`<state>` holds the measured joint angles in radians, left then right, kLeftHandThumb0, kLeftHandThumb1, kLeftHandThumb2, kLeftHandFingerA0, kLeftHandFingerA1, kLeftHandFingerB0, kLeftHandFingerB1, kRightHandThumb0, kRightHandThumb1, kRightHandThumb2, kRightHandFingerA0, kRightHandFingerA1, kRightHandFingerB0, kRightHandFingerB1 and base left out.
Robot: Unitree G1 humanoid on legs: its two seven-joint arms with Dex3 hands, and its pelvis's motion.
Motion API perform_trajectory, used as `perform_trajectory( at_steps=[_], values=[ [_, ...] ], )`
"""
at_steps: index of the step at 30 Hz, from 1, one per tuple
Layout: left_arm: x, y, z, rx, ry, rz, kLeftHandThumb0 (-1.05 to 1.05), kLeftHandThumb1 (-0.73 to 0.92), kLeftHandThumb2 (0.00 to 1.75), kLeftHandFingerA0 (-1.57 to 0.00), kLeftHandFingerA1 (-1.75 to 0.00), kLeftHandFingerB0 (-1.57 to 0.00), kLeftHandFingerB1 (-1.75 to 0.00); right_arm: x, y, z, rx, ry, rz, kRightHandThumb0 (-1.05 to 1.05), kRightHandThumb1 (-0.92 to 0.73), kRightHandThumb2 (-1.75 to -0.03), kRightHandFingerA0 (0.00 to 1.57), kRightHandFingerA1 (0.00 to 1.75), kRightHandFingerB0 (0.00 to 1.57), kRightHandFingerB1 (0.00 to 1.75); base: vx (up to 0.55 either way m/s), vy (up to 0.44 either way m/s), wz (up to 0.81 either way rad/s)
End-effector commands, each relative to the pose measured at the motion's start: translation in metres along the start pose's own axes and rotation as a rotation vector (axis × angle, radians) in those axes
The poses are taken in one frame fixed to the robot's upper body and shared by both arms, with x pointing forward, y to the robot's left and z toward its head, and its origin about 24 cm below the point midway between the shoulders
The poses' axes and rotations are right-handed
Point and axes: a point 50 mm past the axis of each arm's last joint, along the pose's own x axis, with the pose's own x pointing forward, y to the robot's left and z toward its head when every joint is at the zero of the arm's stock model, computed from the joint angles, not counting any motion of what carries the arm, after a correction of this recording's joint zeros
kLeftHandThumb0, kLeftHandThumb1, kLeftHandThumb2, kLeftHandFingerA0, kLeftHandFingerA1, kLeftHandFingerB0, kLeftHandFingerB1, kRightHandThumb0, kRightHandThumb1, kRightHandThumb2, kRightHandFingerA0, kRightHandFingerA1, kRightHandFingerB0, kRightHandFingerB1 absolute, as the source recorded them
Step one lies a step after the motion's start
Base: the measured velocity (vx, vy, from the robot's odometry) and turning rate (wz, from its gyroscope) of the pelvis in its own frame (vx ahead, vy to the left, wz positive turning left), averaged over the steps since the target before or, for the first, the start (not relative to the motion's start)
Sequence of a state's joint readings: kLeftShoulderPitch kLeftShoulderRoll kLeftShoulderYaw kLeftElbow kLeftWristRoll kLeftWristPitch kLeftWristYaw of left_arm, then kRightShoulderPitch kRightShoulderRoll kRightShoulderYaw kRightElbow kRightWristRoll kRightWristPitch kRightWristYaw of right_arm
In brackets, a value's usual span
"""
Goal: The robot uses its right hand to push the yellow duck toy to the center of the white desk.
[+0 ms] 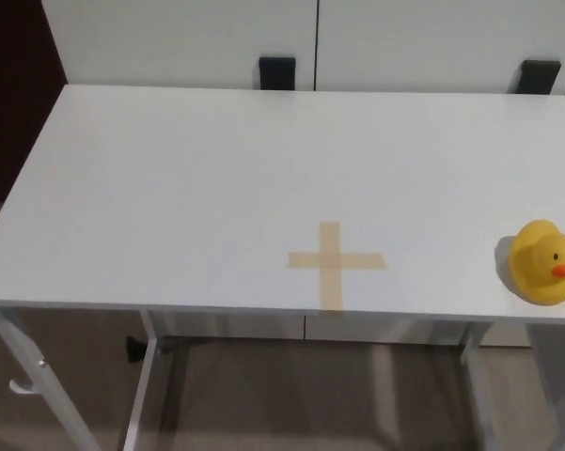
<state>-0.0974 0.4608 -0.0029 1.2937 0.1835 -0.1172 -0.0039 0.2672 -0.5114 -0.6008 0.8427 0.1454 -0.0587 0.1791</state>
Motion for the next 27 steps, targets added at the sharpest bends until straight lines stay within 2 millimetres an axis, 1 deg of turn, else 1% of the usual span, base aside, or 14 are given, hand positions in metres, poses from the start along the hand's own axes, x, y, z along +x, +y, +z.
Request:
perform_trajectory(
  at_steps=[1, 2, 4, 9, 10, 14, 15, 16, 17, 18, 19, 23, 24, 27],
  values=[
    [-0.001, 0.001, -0.004, 0.003, 0.012, -0.001, 0.18, -0.42, 1.45, -1.38, -0.92, -1.49, -0.86, 0.011, -0.018, 0.048, 0.151, -0.173, -0.094, -0.65, -0.76, -0.63, 0.18, 0.62, 0.23, 0.54, 0.0, 0.0, 0.0],
    [-0.001, 0.0, -0.004, 0.002, 0.012, 0.0, 0.18, -0.44, 1.53, -1.43, -0.86, -1.53, -0.81, 0.014, -0.021, 0.064, 0.175, -0.213, -0.103, -0.72, -0.78, -0.63, 0.13, 0.61, 0.15, 0.54, 0.0, 0.0, 0.0],
    [-0.001, 0.0, -0.003, -0.002, 0.007, -0.001, 0.21, -0.48, 1.49, -1.47, -0.89, -1.51, -0.8, 0.017, -0.023, 0.085, 0.204, -0.247, -0.108, -0.78, -0.82, -0.65, 0.08, 0.58, 0.12, 0.51, 0.0, 0.0, 0.0],
    [0.0, 0.0, 0.0, 0.005, -0.001, -0.004, 0.23, -0.53, 1.45, -1.46, -0.88, -1.47, -0.81, 0.019, -0.021, 0.148, 0.208, -0.402, -0.09, -0.83, -0.86, -0.67, 0.05, 0.57, 0.15, 0.5, 0.0, 0.0, 0.01],
    [0.0, 0.0, 0.001, -0.003, 0.001, -0.001, 0.29, -0.41, 1.45, -1.38, -0.9, -1.5, -0.87, 0.016, -0.017, 0.172, 0.211, -0.456, -0.065, -0.82, -0.88, -0.67, 0.05, 0.51, 0.16, 0.42, 0.0, 0.0, 0.0],
    [0.001, 0.0, 0.005, -0.007, -0.012, 0.003, 0.27, -0.5, 1.53, -1.45, -0.89, -1.48, -0.82, 0.009, -0.007, 0.203, 0.225, -0.547, -0.032, -0.83, -0.88, -0.67, 0.05, 0.57, 0.16, 0.45, 0.0, 0.0, 0.0],
    [0.001, 0.001, 0.006, -0.001, -0.017, 0.003, 0.23, -0.42, 1.4, -1.47, -0.85, -1.52, -0.86, 0.005, 0.01, 0.228, 0.183, -0.625, 0.017, -0.98, -0.9, -0.62, 0.04, 0.87, 0.16, 0.68, 0.02, -0.01, 0.06],
    [0.001, 0.001, 0.006, 0.001, -0.017, 0.002, 0.23, -0.42, 1.4, -1.47, -0.85, -1.52, -0.86, 0.004, 0.014, 0.234, 0.17, -0.643, 0.029, -0.98, -0.9, -0.62, 0.04, 0.87, 0.16, 0.68, 0.0, 0.0, 0.0],
    [0.001, 0.001, 0.006, -0.007, -0.018, 0.0, 0.26, -0.49, 1.47, -1.5, -0.85, -1.53, -0.83, 0.001, 0.024, 0.243, 0.144, -0.664, 0.057, -0.91, -0.92, -0.71, 0.02, 0.61, 0.15, 0.44, 0.0, 0.0, 0.0],
    [0.002, 0.001, 0.007, -0.019, -0.019, -0.002, 0.26, -0.49, 1.47, -1.5, -0.85, -1.53, -0.83, -0.002, 0.033, 0.251, 0.12, -0.679, 0.086, -0.91, -0.92, -0.71, 0.02, 0.61, 0.15, 0.44, 0.0, 0.0, 0.0],
    [0.002, 0.001, 0.008, -0.02, -0.021, -0.002, 0.29, -0.48, 1.51, -1.47, -0.89, -1.49, -0.83, -0.005, 0.045, 0.258, 0.075, -0.712, 0.137, -0.77, -0.92, -0.83, 0.02, 0.29, 0.07, 0.26, 0.0, 0.0, 0.0],
    [0.002, -0.001, 0.008, -0.02, -0.027, -0.003, 0.29, -0.52, 1.56, -1.46, -0.88, -1.51, -0.8, -0.009, 0.075, 0.27, -0.006, -0.751, 0.237, -0.78, -0.92, -0.84, 0.01, 0.26, 0.1, 0.26, 0.0, 0.0, 0.0],
    [0.002, -0.002, 0.008, -0.014, -0.028, -0.001, 0.25, -0.54, 1.53, -1.44, -0.86, -1.54, -0.8, -0.006, 0.088, 0.272, -0.005, -0.761, 0.256, -0.89, -0.81, -1.2, 0.02, 0.3, 0.14, 0.34, 0.0, 0.0, 0.0],
    [0.001, -0.001, 0.009, 0.01, -0.035, -0.002, 0.19, -0.54, 1.51, -1.45, -0.85, -1.55, -0.79, -0.003, 0.112, 0.275, 0.01, -0.764, 0.303, -0.78, -0.73, -1.18, 0.0, 0.35, 0.06, 0.37, 0.0, 0.0, 0.0]
  ],
)
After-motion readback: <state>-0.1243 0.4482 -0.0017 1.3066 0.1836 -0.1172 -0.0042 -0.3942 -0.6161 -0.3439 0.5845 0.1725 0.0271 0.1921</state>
